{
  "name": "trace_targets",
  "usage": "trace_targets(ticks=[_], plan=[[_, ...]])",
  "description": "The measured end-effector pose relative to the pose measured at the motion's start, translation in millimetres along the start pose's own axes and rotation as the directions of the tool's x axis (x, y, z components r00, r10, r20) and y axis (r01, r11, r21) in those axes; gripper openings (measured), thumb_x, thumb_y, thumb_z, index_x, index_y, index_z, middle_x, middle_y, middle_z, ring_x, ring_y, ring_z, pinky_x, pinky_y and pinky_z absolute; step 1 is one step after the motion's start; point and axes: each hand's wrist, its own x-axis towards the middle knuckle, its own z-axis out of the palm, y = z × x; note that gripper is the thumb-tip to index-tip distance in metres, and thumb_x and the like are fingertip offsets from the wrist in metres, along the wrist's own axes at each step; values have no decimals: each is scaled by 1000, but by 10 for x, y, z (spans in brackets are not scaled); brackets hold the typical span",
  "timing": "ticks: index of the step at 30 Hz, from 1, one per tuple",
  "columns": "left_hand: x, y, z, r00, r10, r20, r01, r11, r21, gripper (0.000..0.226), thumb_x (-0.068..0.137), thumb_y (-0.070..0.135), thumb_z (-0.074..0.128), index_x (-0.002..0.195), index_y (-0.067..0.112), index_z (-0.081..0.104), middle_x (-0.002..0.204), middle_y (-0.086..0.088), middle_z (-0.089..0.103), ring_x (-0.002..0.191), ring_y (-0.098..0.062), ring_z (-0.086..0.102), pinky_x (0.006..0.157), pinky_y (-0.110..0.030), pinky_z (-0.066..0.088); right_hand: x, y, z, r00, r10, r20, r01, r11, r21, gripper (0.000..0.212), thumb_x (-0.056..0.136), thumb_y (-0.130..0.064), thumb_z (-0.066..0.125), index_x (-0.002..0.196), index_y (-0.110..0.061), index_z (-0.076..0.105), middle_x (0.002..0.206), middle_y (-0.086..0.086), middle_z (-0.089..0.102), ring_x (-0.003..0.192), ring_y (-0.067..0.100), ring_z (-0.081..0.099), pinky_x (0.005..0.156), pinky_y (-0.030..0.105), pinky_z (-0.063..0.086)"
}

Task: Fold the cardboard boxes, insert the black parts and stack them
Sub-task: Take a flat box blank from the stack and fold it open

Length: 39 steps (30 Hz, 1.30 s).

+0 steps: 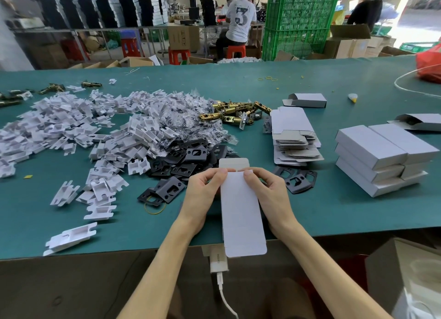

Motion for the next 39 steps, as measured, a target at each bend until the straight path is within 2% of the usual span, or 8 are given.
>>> trace_targets(ticks=[6, 9, 14, 21, 25, 29, 33, 39], plan=[[-20, 29, -9, 997, 27, 77, -27, 1000, -6, 28, 108, 22, 54, 118, 10, 77, 115, -16, 76, 97, -26, 69, 89, -46, 56, -11, -44, -13, 1000, 3, 6, -3, 1000, 28, 20, 100, -31, 64, 105, -15, 75, 103, 9, 74, 86, 24, 68, 78, 52, 57], [-27, 43, -5, 997, 19, 72, -19, 1000, -12, 29, 108, 19, 53, 120, 8, 76, 117, -21, 74, 100, -32, 66, 95, -57, 52, -25, -63, -8, 1000, -6, 19, 6, 999, 34, 15, 101, -30, 62, 104, -20, 73, 100, 6, 74, 84, 23, 68, 73, 47, 58], [-26, 46, 4, 1000, -1, 29, 1, 1000, -9, 25, 106, 17, 56, 118, 7, 76, 114, -24, 74, 94, -27, 65, 91, -48, 50, -15, -43, -20, 999, -32, -14, 33, 998, 58, 5, 99, -25, 66, 102, -23, 63, 90, -4, 67, 76, 9, 65, 60, 23, 53], [9, -1, -5, 997, -18, 69, 23, 998, -65, 25, 103, 16, 61, 118, 5, 76, 119, -18, 75, 108, -31, 68, 107, -55, 48, -5, -30, -27, 998, -22, -64, 27, 996, 89, 12, 97, -30, 69, 93, -19, 65, 90, 3, 68, 77, 13, 62, 63, 24, 52], [12, -22, -10, 996, -27, 89, 38, 993, -115, 30, 94, 25, 65, 114, 7, 79, 118, -20, 75, 107, -33, 69, 107, -61, 47, -4, -28, -34, 998, -22, -61, 27, 996, 88, 16, 96, -30, 70, 90, -15, 65, 86, 2, 68, 74, 13, 61, 62, 23, 52], [15, -10, -23, 994, -15, 107, 26, 994, -104, 30, 93, 27, 67, 116, 12, 79, 119, -16, 75, 105, -28, 69, 108, -59, 47, -9, -31, -30, 998, -24, -64, 31, 994, 107, 18, 96, -29, 70, 91, -13, 64, 85, 3, 67, 74, 13, 60, 61, 23, 51], [11, 29, -13, 993, 16, 114, -3, 993, -114, 36, 92, 24, 69, 128, 19, 74, 127, -6, 74, 106, -18, 67, 99, -43, 53, -24, -39, -28, 997, -18, -69, 26, 993, 112, 19, 96, -29, 71, 91, -12, 64, 86, 4, 66, 75, 14, 61, 62, 25, 53], [18, 26, -19, 992, 25, 122, -12, 994, -108, 41, 92, 24, 68, 132, 18, 71, 129, -2, 73, 107, -15, 68, 93, -33, 56, -26, -50, -31, 998, -7, -69, 14, 994, 112, 20, 96, -28, 70, 91, -11, 63, 88, 9, 65, 77, 19, 61, 65, 32, 54]])
